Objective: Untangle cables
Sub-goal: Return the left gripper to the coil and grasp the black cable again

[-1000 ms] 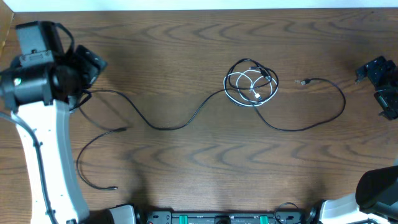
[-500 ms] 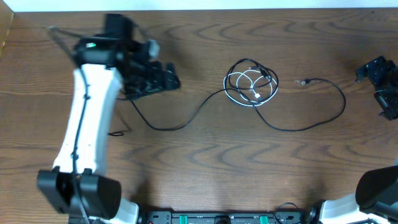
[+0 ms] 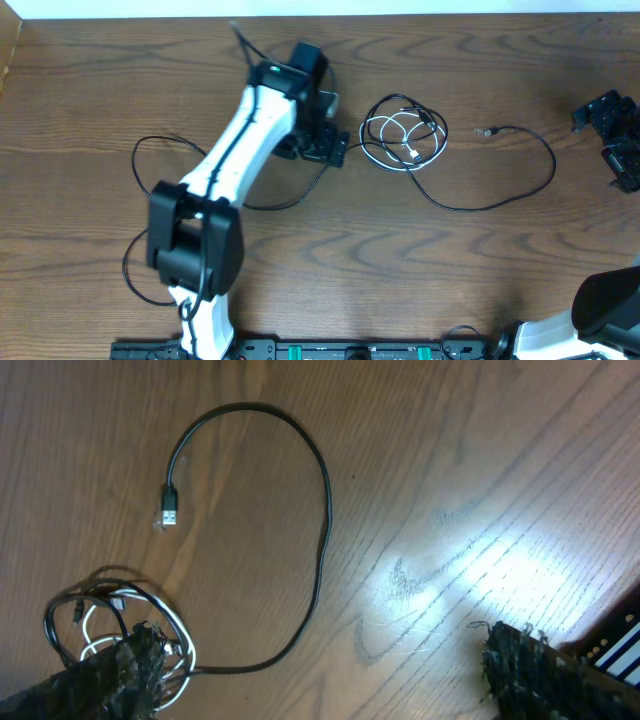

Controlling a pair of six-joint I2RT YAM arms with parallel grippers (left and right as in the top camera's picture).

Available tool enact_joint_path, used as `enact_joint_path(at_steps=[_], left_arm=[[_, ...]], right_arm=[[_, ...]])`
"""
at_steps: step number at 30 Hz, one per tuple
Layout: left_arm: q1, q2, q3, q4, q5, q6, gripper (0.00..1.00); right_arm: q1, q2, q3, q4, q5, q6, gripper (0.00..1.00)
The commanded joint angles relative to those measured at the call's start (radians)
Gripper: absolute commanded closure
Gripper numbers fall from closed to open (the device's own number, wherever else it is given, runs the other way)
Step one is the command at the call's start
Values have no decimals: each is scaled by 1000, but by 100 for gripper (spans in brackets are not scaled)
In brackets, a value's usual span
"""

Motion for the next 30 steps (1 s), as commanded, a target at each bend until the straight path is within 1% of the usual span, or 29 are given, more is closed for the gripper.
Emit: enact_joint_path(at_steps=[1,4,6,9,13,15,16,17,18,19,22,23,27,30], left_arm=[[-34,66,-11,52,-21,22,4],[-51,102,-11,82,-21,22,4],[-56,120,-11,102,-21,22,8],[-58,139,-11,124,-21,22,21],[-57,152,-11,135,-21,22,31],[-57,152,-11,135,-21,22,41],[-57,152,-11,135,-21,22,47],[-57,152,-11,135,-21,21,62],[-57,152,-11,135,-21,21,68],[-57,152,-11,134,-20,21,73],[-57,147,-11,123,-20,21,81],[-57,144,-11,121,-20,21,92],[-58,109,0,89,-16,21,93],[-58,48,18,65,31,22,93]], right_arm=[[1,-1,-2,-1,5,12,1],[1,-1,-2,-1,5,12,1],[1,-1,-2,-1,5,12,1],[1,-1,-2,-1,5,12,1],[1,-1,-2,-1,5,12,1],[1,-1,-2,-1,5,12,1],[1,-1,-2,-1,5,12,1],[1,-1,-2,-1,5,12,1],[1,-1,-2,-1,5,12,1],[1,-1,-2,-1,5,12,1],[1,-1,-2,-1,6,12,1],[1,-1,-2,-1,5,12,1],[1,-1,-2,-1,5,12,1],[1,-1,-2,-1,5,12,1]])
